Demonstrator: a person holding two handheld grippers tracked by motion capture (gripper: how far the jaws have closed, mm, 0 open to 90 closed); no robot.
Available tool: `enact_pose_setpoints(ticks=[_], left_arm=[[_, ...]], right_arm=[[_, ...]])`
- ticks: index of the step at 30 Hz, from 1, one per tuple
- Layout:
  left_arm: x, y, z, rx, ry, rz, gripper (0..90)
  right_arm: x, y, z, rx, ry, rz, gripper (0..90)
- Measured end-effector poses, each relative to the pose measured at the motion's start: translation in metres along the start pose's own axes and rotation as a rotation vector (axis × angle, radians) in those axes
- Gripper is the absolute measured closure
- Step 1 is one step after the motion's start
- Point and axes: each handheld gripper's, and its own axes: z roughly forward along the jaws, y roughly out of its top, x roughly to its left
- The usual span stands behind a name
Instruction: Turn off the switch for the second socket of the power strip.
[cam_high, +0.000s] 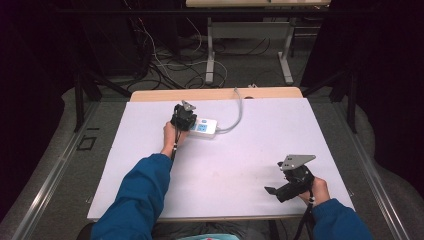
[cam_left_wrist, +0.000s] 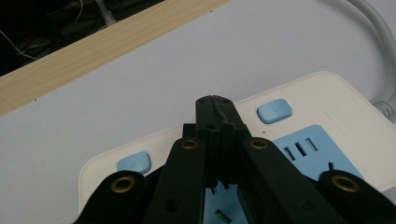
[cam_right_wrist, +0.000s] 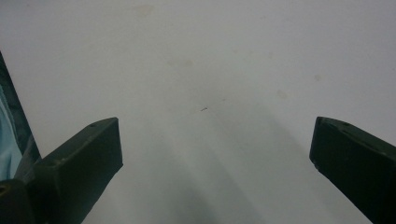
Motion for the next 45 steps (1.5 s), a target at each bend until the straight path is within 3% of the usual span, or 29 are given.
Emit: enact_pose_setpoints(ticks=[12, 18, 19, 23, 25, 45], left_arm=[[0.001, 0.000, -0.001, 0.002, -0.001, -0.002, 90.0], [0.003, 0.003, -0.007, -0.034, 0.005, -0.024, 89.1], [0.003, 0.003, -0.007, -0.040, 0.005, -0.026, 79.6], [0.005, 0.004, -0.011, -0.019, -0.006, -0.027, 68.3], [0.006, 0.005, -0.013, -0.010, -0.006, -0.030, 59.7], [0.002, 0.012, -0.030, 0.044, 0.010, -0.026, 0.1]], right_arm=[[0.000, 0.000, 0.000, 0.000, 0.000, -0.001, 1.9], [0.000, 0.000, 0.000, 0.000, 0.009, -0.002, 1.9], [0.000, 0.000, 0.000, -0.001, 0.008, -0.001, 1.9], [0.000, -0.001, 0.001, -0.013, 0.004, 0.004, 1.9], [0.000, 0.000, -0.001, 0.012, 0.014, 0.005, 1.8], [0.001, 0.000, -0.002, 0.006, 0.006, 0.008, 1.8]])
